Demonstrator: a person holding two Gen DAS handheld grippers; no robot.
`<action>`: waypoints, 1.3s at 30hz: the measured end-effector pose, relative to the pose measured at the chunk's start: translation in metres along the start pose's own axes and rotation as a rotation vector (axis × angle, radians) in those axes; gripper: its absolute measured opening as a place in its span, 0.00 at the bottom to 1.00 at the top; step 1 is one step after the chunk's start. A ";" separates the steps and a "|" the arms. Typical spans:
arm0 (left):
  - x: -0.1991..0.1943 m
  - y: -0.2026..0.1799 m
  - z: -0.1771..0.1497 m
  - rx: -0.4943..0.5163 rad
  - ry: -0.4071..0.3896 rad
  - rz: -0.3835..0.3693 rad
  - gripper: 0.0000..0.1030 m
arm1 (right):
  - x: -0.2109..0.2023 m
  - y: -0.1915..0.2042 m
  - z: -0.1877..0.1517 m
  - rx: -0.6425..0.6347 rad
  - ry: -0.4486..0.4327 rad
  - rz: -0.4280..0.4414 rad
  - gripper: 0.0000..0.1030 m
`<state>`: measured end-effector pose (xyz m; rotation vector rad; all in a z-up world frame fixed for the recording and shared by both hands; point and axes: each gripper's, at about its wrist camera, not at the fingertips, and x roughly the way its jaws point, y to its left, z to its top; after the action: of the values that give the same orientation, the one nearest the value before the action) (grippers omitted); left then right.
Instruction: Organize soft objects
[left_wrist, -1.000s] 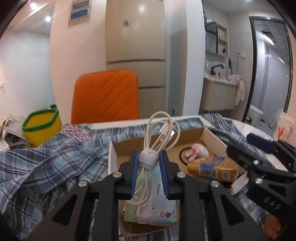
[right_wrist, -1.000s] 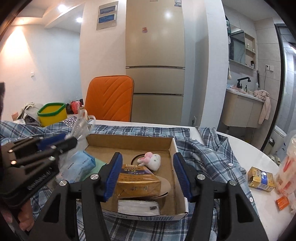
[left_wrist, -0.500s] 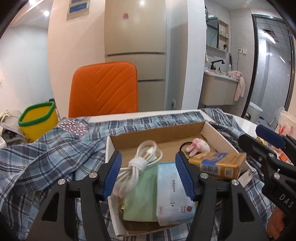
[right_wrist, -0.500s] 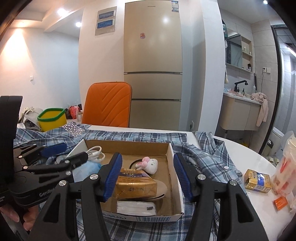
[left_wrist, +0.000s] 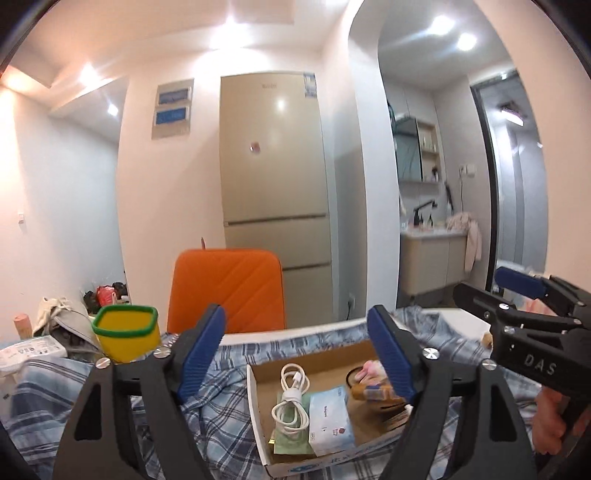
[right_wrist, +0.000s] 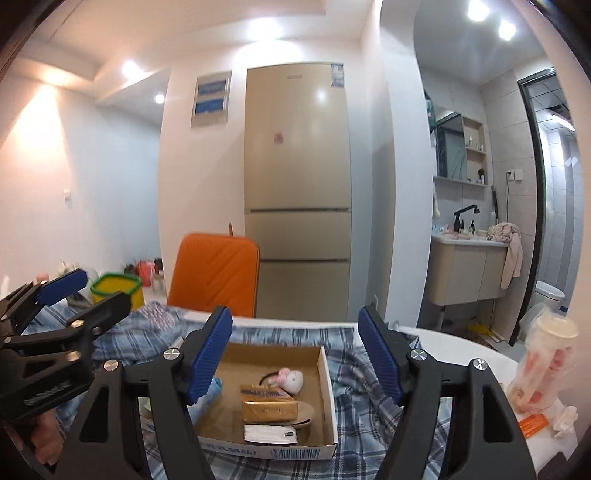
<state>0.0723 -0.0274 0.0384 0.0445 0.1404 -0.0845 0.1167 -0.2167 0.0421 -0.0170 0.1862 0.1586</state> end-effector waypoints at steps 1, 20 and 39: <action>-0.009 0.003 0.002 -0.007 -0.023 0.013 0.87 | -0.008 0.000 0.004 -0.001 -0.011 0.009 0.72; -0.065 0.012 -0.027 0.047 -0.067 0.037 1.00 | -0.088 0.014 -0.023 -0.065 -0.111 -0.028 1.00; -0.071 0.008 -0.050 0.048 -0.067 0.047 1.00 | -0.088 0.004 -0.054 -0.043 -0.115 -0.027 1.00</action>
<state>-0.0035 -0.0114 -0.0004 0.0928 0.0699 -0.0427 0.0204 -0.2278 0.0054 -0.0534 0.0672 0.1359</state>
